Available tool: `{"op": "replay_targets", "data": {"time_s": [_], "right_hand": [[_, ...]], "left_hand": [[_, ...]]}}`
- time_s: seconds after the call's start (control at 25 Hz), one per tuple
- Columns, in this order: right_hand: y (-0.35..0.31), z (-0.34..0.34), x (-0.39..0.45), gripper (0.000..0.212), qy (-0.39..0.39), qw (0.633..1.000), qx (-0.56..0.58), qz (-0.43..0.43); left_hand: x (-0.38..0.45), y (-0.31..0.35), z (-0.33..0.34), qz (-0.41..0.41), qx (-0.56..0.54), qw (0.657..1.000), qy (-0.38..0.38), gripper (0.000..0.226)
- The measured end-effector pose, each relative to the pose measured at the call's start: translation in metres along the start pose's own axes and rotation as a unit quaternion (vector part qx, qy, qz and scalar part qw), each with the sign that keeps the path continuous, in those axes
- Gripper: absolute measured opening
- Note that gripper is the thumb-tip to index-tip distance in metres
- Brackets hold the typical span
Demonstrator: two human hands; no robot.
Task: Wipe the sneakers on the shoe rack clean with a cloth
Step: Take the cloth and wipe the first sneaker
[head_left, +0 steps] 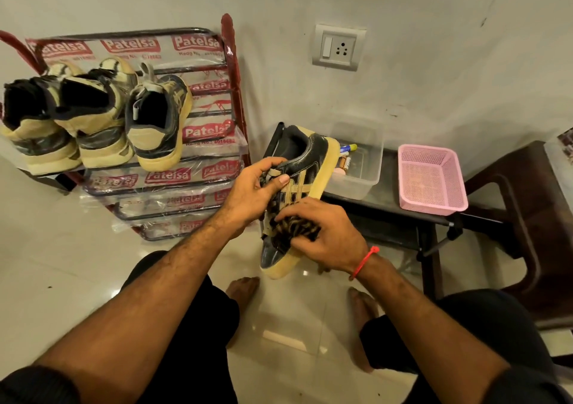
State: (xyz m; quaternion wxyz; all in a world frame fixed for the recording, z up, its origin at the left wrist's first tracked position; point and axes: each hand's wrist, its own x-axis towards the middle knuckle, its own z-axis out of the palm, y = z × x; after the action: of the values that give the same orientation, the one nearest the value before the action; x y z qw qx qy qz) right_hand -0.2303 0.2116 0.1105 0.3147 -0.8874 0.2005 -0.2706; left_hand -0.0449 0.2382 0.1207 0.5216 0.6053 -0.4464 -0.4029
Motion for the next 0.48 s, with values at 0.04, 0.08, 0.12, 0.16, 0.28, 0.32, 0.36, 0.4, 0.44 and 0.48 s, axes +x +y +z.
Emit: {"op": "replay_targets", "data": {"time_s": [0.04, 0.08, 0.12, 0.16, 0.28, 0.32, 0.36, 0.4, 0.44, 0.48], "right_hand": [[0.003, -0.008, 0.005, 0.038, 0.055, 0.998, 0.01, 0.016], [0.006, -0.02, 0.012, 0.039, 0.134, 0.99, 0.016, 0.047], [0.01, -0.032, 0.017, 0.041, 0.204, 0.976, 0.02, 0.079], [0.012, -0.04, 0.021, 0.044, 0.238, 0.966, 0.02, 0.104], [0.004, -0.027, 0.016, 0.051, 0.112, 0.991, -0.046, 0.054], [0.003, -0.02, 0.011, 0.053, 0.052, 0.995, -0.081, 0.012], [0.008, -0.021, 0.011, 0.053, 0.036, 0.994, -0.106, -0.01], [0.016, -0.03, 0.015, 0.052, 0.063, 0.991, -0.12, 0.0], [0.027, -0.044, 0.021, 0.051, 0.122, 0.984, -0.128, 0.035], [0.037, -0.06, 0.025, 0.05, 0.186, 0.971, -0.131, 0.076]], "left_hand": [[0.0, 0.0, 0.0, -0.008, -0.007, 1.0, -0.023, 0.026], [-0.001, 0.0, 0.002, -0.017, -0.017, 0.999, -0.047, 0.026], [-0.003, -0.001, 0.005, -0.026, -0.03, 0.997, -0.065, 0.026], [-0.004, -0.002, 0.008, -0.033, -0.046, 0.995, -0.079, 0.027], [-0.006, 0.0, 0.014, -0.043, -0.054, 0.993, -0.092, 0.033], [-0.006, 0.001, 0.014, -0.042, -0.045, 0.994, -0.095, 0.035], [-0.006, 0.002, 0.013, -0.038, -0.039, 0.994, -0.099, 0.035], [-0.005, 0.003, 0.012, -0.036, -0.039, 0.993, -0.102, 0.034], [-0.005, 0.003, 0.011, -0.037, -0.045, 0.993, -0.103, 0.032], [-0.005, 0.004, 0.012, -0.04, -0.052, 0.993, -0.102, 0.031]]}}
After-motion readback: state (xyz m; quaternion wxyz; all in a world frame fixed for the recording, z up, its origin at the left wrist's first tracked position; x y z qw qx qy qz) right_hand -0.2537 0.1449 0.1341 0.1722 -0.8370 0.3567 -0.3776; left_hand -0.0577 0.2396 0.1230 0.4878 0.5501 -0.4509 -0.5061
